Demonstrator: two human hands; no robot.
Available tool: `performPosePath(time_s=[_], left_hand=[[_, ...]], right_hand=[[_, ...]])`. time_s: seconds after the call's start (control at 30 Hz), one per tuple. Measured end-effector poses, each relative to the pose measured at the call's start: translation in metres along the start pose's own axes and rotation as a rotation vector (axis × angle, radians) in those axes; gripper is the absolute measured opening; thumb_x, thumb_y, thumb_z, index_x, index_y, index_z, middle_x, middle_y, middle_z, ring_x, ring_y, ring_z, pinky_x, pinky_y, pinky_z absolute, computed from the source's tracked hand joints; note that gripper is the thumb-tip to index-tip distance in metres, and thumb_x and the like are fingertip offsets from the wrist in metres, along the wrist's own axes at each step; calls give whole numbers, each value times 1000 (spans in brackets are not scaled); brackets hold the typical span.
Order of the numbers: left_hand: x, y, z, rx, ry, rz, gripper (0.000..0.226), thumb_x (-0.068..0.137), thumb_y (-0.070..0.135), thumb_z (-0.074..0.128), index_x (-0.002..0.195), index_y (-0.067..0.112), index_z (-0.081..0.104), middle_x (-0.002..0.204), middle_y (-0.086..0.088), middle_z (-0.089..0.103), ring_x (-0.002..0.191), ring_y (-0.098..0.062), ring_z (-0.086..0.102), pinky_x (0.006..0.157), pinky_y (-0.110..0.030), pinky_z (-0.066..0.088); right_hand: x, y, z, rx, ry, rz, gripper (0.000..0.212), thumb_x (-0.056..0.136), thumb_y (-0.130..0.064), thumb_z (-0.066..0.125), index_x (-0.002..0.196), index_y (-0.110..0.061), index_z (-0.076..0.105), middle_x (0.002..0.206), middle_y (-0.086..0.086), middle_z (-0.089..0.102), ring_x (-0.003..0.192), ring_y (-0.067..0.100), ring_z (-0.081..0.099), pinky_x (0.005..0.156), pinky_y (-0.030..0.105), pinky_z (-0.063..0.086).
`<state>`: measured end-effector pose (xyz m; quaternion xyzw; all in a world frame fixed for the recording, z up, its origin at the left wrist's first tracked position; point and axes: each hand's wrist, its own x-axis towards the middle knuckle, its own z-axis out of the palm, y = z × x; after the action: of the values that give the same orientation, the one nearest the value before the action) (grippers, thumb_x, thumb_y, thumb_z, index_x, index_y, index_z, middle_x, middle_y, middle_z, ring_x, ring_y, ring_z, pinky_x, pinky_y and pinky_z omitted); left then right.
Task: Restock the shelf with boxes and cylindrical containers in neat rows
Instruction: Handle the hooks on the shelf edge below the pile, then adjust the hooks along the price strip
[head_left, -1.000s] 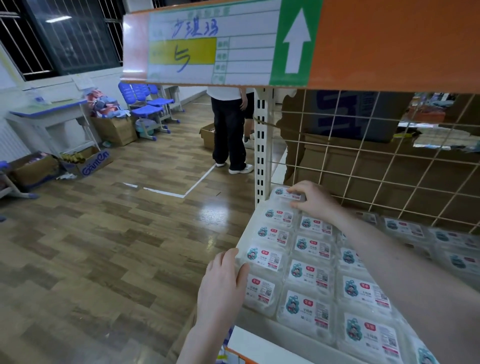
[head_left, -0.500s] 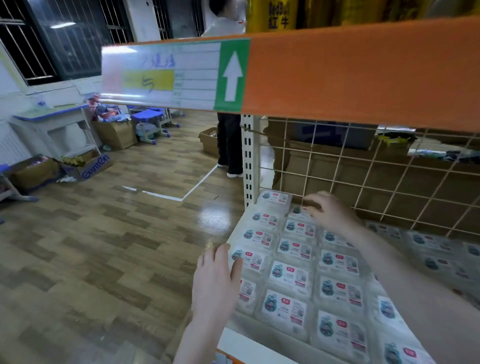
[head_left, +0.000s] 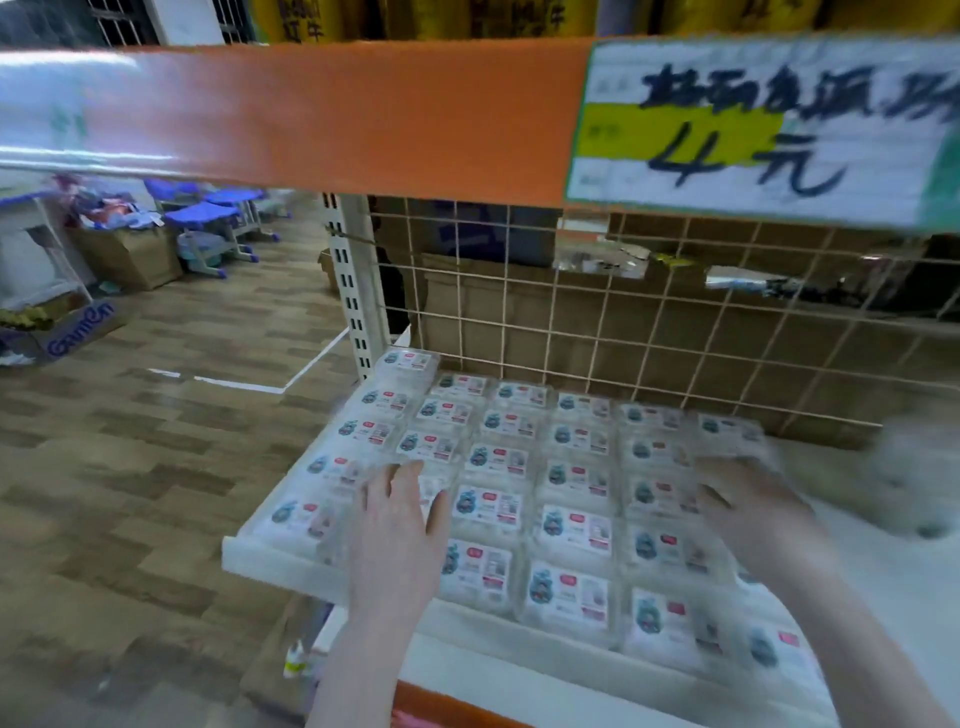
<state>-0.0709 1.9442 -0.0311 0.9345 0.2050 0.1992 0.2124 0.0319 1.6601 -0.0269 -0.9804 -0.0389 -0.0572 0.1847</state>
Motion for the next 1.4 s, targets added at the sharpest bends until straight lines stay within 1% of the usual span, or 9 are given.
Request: performPosePath(time_s=[0.13,0.23,0.33,0.43,0.57,0.73,0.93,1.2,1.4], left_hand=[[-21,28,5,-41,-70,57,46,93,38,50,132,15,50,131,-5,50,123,-25,41,98,-38,37],[-39,47,4,-59,-118,116,46,93,39,49,134,18,47,136,-4,46,129,-25,36,99,-39,36],[-61,61,2,-13,-145,192,46,95,39,47,136,19,44,139,-3,43,129,-25,37,99,-36,33],[-87,70,11,-121,-186,265,44,89,27,60,128,8,54,129,-15,52,122,-35,43,101,-43,32],[-132,94,13,-186,-222,345,39,87,21,64,122,4,58,120,-18,56,113,-40,48,99,-47,35],[-166,151,13,-201,-286,437,45,94,35,49,135,16,47,136,-6,45,127,-26,37,105,-38,31],[-212,233,33,-233,-333,505,45,95,36,46,137,19,43,140,-2,41,130,-22,34,106,-35,31],[-309,401,101,-300,-403,553,46,95,36,47,137,19,42,140,0,41,130,-18,33,107,-30,27],[-346,480,139,-282,-413,548,46,95,36,47,137,19,43,139,0,42,130,-18,33,106,-29,27]], right_hand=[[-56,37,-20,-1,145,69,31,88,-19,62,117,-8,64,118,16,60,99,36,57,81,37,44],[-99,60,-26,10,202,140,35,88,-24,61,120,-10,62,118,14,59,97,36,58,80,39,44],[-143,79,-31,23,316,206,33,86,-17,63,118,-10,63,115,15,60,96,37,57,79,39,43],[-187,104,-38,-11,397,236,30,84,-12,66,113,-8,65,109,16,61,85,37,59,72,40,45],[-236,133,-61,-54,462,293,29,80,-8,69,109,-6,67,101,17,64,87,38,60,68,40,46],[-271,172,-96,-89,569,329,25,81,-6,68,106,-4,68,97,19,65,85,38,60,68,38,45],[-298,263,-126,-63,558,391,23,81,-11,67,104,-9,69,103,13,65,87,35,60,71,38,48],[-323,417,-202,-136,590,328,26,70,-1,75,94,-11,69,86,9,64,76,33,61,62,37,49],[-307,515,-237,-143,563,338,23,70,-1,74,92,-7,69,82,14,63,70,38,58,58,41,50]])
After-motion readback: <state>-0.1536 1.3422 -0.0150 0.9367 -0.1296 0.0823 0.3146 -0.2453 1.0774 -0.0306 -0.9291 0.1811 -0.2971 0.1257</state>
